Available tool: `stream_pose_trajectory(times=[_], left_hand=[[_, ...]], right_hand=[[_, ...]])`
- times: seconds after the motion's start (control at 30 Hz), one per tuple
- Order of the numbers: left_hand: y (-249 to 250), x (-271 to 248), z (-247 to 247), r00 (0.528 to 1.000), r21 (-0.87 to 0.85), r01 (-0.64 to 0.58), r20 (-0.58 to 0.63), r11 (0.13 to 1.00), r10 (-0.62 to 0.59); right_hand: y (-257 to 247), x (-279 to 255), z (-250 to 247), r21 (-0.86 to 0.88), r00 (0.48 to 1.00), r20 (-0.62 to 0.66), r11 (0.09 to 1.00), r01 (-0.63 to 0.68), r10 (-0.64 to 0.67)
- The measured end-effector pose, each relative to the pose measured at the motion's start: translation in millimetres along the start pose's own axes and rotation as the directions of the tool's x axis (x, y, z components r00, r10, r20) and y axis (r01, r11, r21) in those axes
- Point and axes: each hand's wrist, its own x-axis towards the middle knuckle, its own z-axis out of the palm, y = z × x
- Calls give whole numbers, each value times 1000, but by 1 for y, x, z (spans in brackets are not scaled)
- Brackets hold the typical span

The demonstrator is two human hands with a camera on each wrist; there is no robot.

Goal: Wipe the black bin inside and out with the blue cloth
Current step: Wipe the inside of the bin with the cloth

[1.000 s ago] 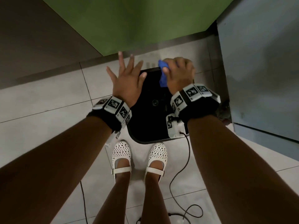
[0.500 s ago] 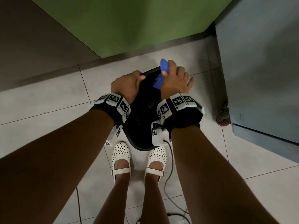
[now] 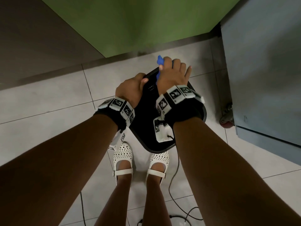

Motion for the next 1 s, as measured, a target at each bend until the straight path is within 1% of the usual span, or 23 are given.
stream_pose_trajectory(times=[0.07, 0.13, 0.2, 0.27, 0.37, 0.43, 0.47, 0.5, 0.53, 0.57, 0.6, 0.63, 0.67, 0.7, 0.73, 0.77, 0.8, 0.83, 0.87, 0.93, 0.97, 1.0], left_hand=[[2, -3, 5, 999, 38, 20, -42, 999, -18], [5, -5, 8, 996, 58, 57, -72, 997, -52], [6, -7, 12, 993, 33, 87, -78, 996, -84], [5, -8, 14, 991, 3, 110, -79, 994, -109], [4, -10, 17, 985, -38, 142, -90, 989, -145], [4, -14, 17, 982, -73, 151, -101, 986, -158], [4, -16, 17, 982, -97, 154, -98, 983, -163], [4, -20, 17, 981, -133, 157, -92, 979, -170], [3, -23, 17, 979, -184, 167, -86, 969, -186], [2, -26, 16, 975, -249, 182, -84, 951, -208], [0, -28, 15, 969, -298, 192, -94, 935, -229], [-1, -29, 11, 963, -301, 200, -114, 932, -244], [-1, -28, 7, 960, -244, 207, -136, 947, -245], [2, -26, 0, 963, -133, 207, -148, 969, -226], [5, -21, -5, 972, 7, 185, -150, 983, -181], [8, -14, -11, 984, 142, 136, -137, 980, -116], [10, -5, -15, 993, 243, 78, -108, 967, -53], [13, 4, -18, 998, 289, 29, -66, 957, -10], [13, 13, -20, 1000, 293, -7, -17, 956, 13], [12, 27, -20, 994, 234, -62, 97, 970, 40], [11, 30, -20, 990, 189, -85, 127, 978, 62], [9, 30, -18, 989, 143, -105, 119, 984, 88]], right_hand=[[9, -6, 0, 0, 999, -22, 999, -37, 37], [19, -13, 0, 20, 993, -13, 993, -119, 119], [30, -21, -1, 53, 981, -13, 980, -192, 192], [40, -31, 1, 57, 965, -41, 965, -257, 260], [59, -52, 8, 27, 924, -87, 928, -372, 373], [69, -62, 13, 45, 878, -133, 888, -458, 459], [70, -63, 12, 56, 860, -147, 872, -486, 488], [71, -61, 13, 62, 858, -136, 869, -491, 495], [70, -57, 12, 67, 873, -117, 880, -470, 474], [69, -52, 11, 76, 898, -112, 905, -419, 425], [67, -46, 9, 83, 926, -132, 935, -345, 354], [64, -40, 5, 81, 949, -156, 961, -265, 275], [61, -33, 2, 68, 970, -137, 979, -191, 199], [59, -25, -2, 56, 988, -84, 991, -123, 127], [57, -17, -4, 45, 998, -29, 998, -50, 51], [53, -11, -5, 37, 1000, 7, 999, 29, -30], [48, -4, -7, 22, 994, 24, 994, 108, -109], [41, 0, -7, 8, 984, 35, 984, 176, -176], [33, 4, -6, -3, 975, 40, 975, 220, -220], [20, 6, -2, -10, 969, 63, 970, 242, -241], [16, 7, 0, -16, 969, 68, 971, 239, -237], [14, 7, 1, -26, 971, 60, 972, 235, -233]])
